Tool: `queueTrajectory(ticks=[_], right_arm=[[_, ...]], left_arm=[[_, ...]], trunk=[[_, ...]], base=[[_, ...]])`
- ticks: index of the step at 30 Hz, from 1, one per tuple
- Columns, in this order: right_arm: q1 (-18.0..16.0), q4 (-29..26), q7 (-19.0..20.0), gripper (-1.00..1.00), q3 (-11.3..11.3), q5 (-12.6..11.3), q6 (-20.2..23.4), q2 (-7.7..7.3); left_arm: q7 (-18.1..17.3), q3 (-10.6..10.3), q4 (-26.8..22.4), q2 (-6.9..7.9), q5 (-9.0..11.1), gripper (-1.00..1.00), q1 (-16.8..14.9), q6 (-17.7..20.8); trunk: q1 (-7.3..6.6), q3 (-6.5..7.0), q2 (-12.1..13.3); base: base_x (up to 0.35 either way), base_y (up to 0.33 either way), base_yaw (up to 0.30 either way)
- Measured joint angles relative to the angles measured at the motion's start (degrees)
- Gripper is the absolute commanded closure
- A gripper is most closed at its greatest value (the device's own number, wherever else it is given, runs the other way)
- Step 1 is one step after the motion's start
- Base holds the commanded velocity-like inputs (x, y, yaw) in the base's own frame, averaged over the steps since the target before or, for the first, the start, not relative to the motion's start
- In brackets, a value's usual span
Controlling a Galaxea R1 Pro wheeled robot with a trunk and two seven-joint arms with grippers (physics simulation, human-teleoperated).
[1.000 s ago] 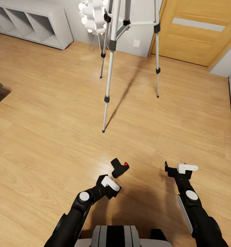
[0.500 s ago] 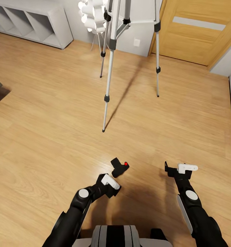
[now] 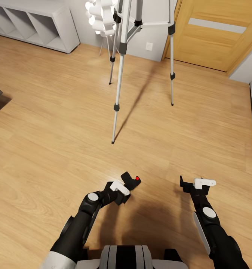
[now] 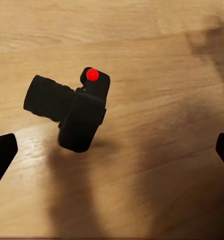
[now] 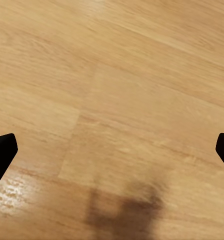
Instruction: Attach the digital camera to the camera tripod in the bedroom.
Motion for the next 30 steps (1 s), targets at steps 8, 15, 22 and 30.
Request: queueTrajectory(ticks=[8, 15, 22, 30], right_arm=[[0.0, 0.0, 0.0, -1.0, 0.0, 0.0, 0.0, 0.0], [0.0, -0.1, 0.0, -1.0, 0.0, 0.0, 0.0, 0.0], [0.0, -0.2, 0.0, -1.0, 0.0, 0.0, 0.0, 0.0], [0.0, -0.3, 0.0, -1.0, 0.1, 0.0, 0.0, -0.06]], left_arm=[[0.4, 0.0, 3.5, 0.0, 0.0, -1.0, -3.0, 3.2], [0.6, -0.4, 7.6, 0.0, 0.0, -1.0, -5.1, 3.9], [0.5, -3.7, 9.1, 0.0, 0.0, -1.0, -5.4, 3.9], [0.2, -5.6, 8.9, 0.0, 0.1, -1.0, -5.5, 3.7]], trunk=[[0.0, 0.0, 0.0], [0.0, 0.0, 0.0], [0.0, 0.0, 0.0], [0.0, -0.33, 0.0]], base=[[0.0, 0.0, 0.0], [0.0, 0.0, 0.0], [0.0, 0.0, 0.0], [0.0, 0.0, 0.0]])
